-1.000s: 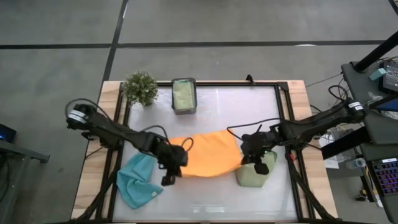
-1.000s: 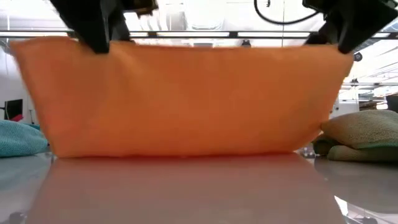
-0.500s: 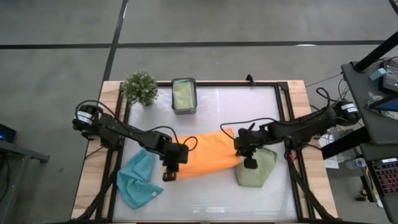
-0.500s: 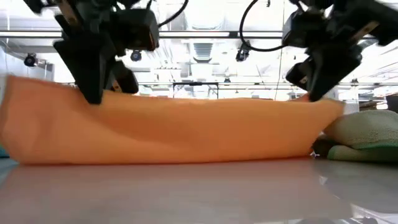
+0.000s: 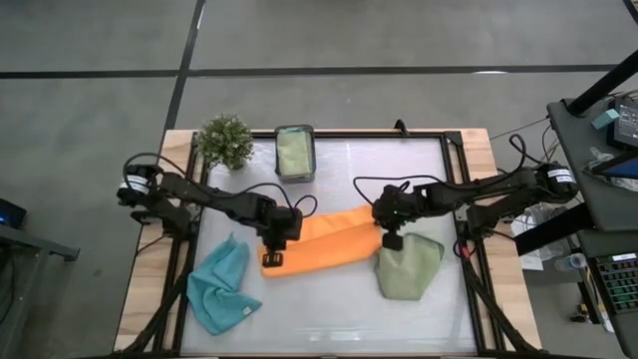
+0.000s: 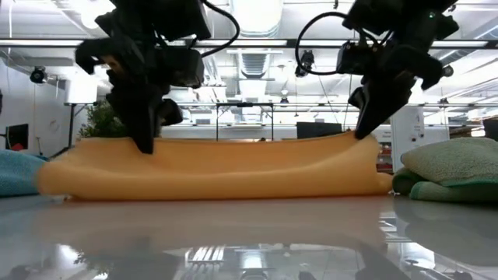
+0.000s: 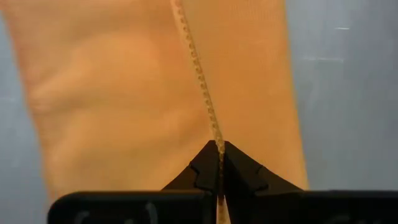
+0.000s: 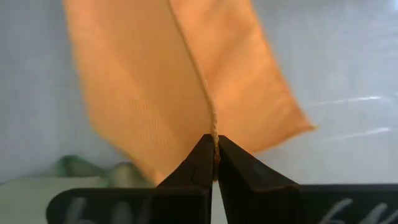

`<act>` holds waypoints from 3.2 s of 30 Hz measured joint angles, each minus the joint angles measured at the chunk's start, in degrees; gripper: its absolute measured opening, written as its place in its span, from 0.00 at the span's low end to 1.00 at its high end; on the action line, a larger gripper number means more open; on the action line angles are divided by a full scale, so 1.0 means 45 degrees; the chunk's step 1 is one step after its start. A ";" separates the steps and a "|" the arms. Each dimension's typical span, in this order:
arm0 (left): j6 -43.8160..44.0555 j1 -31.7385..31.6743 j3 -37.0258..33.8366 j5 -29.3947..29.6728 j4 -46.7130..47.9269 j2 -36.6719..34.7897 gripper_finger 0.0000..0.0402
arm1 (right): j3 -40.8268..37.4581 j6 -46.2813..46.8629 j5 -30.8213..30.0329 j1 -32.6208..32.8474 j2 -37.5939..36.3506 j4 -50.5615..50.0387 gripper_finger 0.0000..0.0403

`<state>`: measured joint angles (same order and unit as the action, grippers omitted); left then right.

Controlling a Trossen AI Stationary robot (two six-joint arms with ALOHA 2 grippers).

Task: Fold microfiber towels
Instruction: Fold the yellow towel

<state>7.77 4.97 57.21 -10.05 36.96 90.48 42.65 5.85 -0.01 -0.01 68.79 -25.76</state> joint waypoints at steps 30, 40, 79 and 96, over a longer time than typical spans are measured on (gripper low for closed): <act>-0.0834 -0.1782 -0.0937 0.3051 -0.0764 0.0024 0.00 | 0.0297 -0.0317 -0.3041 -0.0758 0.2308 0.0238 0.02; -0.0820 -0.1782 -0.0947 0.3118 -0.0765 0.0029 0.01 | 0.0741 -0.0309 -0.2985 -0.0758 0.2128 0.0053 0.12; 0.1631 -0.0034 -0.4017 0.4264 -0.4471 -0.1836 0.08 | -0.0289 -0.0065 -0.1899 -0.0253 0.3099 0.4795 0.02; 0.2285 -0.0113 -0.4985 0.5744 -0.5476 -0.1385 0.05 | 0.0220 -0.0516 -0.2009 -0.1433 0.5488 0.5696 0.02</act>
<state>18.05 4.46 34.78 15.80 12.31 84.24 43.64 3.53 -9.05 -6.46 93.49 -0.13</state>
